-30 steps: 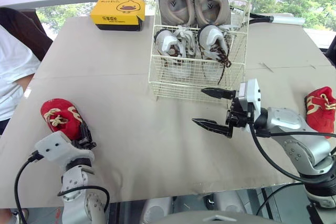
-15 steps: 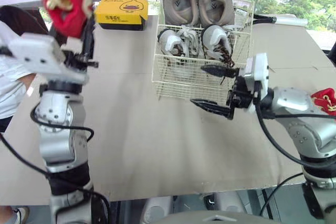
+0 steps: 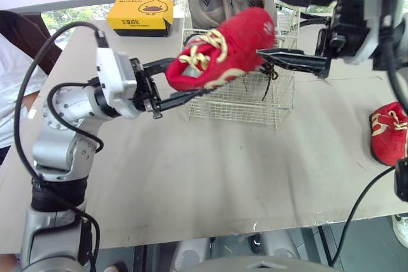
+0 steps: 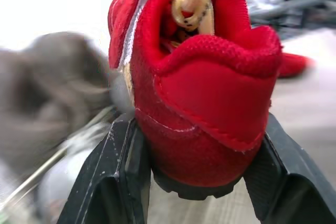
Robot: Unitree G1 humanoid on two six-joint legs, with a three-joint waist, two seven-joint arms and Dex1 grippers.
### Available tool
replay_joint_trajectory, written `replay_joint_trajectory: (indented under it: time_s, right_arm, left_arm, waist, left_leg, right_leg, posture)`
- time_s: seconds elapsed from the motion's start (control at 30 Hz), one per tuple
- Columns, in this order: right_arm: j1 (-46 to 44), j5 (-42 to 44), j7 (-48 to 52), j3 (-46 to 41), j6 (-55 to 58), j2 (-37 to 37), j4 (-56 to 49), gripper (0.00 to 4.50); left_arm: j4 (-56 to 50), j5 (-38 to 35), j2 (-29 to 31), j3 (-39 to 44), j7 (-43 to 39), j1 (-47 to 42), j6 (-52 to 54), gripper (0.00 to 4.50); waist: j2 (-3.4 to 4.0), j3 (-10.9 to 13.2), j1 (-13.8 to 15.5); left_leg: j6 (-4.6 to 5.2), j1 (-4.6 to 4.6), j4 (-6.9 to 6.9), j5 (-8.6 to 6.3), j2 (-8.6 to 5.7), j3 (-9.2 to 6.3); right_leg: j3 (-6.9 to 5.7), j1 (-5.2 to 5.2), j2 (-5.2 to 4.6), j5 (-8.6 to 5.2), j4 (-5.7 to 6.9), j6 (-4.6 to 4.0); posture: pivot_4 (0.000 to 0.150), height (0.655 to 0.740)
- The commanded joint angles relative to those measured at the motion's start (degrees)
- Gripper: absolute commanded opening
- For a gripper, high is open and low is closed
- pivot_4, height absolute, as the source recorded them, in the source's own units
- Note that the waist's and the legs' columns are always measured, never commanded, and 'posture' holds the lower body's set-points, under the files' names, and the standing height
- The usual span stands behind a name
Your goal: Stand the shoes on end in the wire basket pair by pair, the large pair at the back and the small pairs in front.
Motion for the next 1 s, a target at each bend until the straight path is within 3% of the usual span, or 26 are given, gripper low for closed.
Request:
replay_joint_trajectory:
  time_s: [0.03,0.27,0.43,0.57,0.63,0.77,0.83,0.9,1.0]
  right_arm:
    - [-3.3,-3.6,6.4,5.0,-0.6,-0.5,3.9,4.50]
    - [-2.5,-11.9,16.6,15.3,-2.0,-2.4,5.9,4.50]
    - [-2.9,-14.6,18.1,15.8,-3.1,-0.6,8.4,2.37]
    - [-2.9,-15.8,18.7,15.2,-3.4,0.4,9.2,1.09]
    - [-2.5,-16.2,18.8,15.0,-3.5,0.9,9.3,0.86]
    - [-1.8,-16.5,17.9,14.1,-3.7,2.3,9.1,0.83]
    - [-1.2,-16.5,16.6,13.2,-3.4,3.3,8.9,0.83]
    - [-0.6,-16.5,15.1,12.1,-2.8,4.0,8.6,0.83]
    - [1.0,-14.8,10.6,8.5,-0.5,6.0,7.6,0.81]
  left_arm:
    - [2.7,2.1,0.5,-1.9,-6.3,-4.9,-4.6,1.97]
    - [6.2,5.4,-0.9,-3.7,-10.3,-10.8,-9.9,1.95]
    - [6.1,7.4,-1.2,-3.3,-11.3,-9.9,-13.7,1.89]
    - [5.4,7.9,-1.3,-2.9,-10.4,-8.8,-14.5,1.82]
    - [5.2,8.1,-1.4,-2.8,-10.1,-8.4,-14.9,1.81]
    - [5.1,7.9,-1.6,-2.0,-8.1,-8.0,-13.4,1.76]
    - [2.6,-0.5,-1.0,0.5,-3.7,-6.6,-1.4,1.75]
    - [1.5,-6.2,-0.5,3.3,0.2,-5.4,7.2,2.75]
    - [1.0,-14.0,0.2,9.2,8.2,-0.2,19.2,3.90]
  waist:
    - [0.00,0.0,0.0]
    - [0.00,0.0,0.0]
    - [0.00,0.0,-0.1]
    - [0.01,0.0,0.0]
    - [0.01,0.0,0.0]
    - [0.01,0.0,0.0]
    - [0.01,0.0,-0.1]
    - [0.00,0.0,-0.2]
    - [0.01,0.0,-0.4]
  left_leg:
    - [0.00,0.00,0.01,0.00,-0.01,0.01]
    - [-0.08,-0.19,0.02,0.05,0.01,0.06]
    - [-0.19,-0.22,0.02,0.11,0.03,0.10]
    - [-0.11,-0.20,0.02,0.07,0.06,0.07]
    - [-0.12,-0.20,0.04,0.07,0.06,0.08]
    - [-0.19,-0.20,0.03,0.11,0.06,0.07]
    - [-0.18,-0.20,0.04,0.11,0.06,0.07]
    - [-0.13,-0.19,0.04,0.08,0.12,0.08]
    - [-0.04,-0.18,0.06,0.02,0.17,0.05]
  right_leg:
    - [0.01,0.00,0.00,0.00,0.00,0.00]
    - [0.06,-0.24,0.02,-0.01,-0.01,0.03]
    - [0.12,-0.28,0.05,-0.01,0.00,0.03]
    - [0.10,-0.28,0.05,-0.01,0.06,0.03]
    - [0.11,-0.28,0.05,-0.01,0.05,0.03]
    - [0.10,-0.28,0.05,-0.01,0.05,0.03]
    - [0.10,-0.28,0.05,-0.01,0.05,0.03]
    - [0.14,-0.28,0.05,-0.01,0.09,0.03]
    - [0.11,-0.30,0.08,-0.01,0.14,0.04]
  posture:
    - [0.150,0.7400]
    - [0.150,0.7400]
    - [0.150,0.7400]
    - [0.150,0.7400]
    - [0.150,0.7400]
    - [0.150,0.7400]
    - [0.150,0.7400]
    - [0.150,0.7400]
    - [0.150,0.7400]
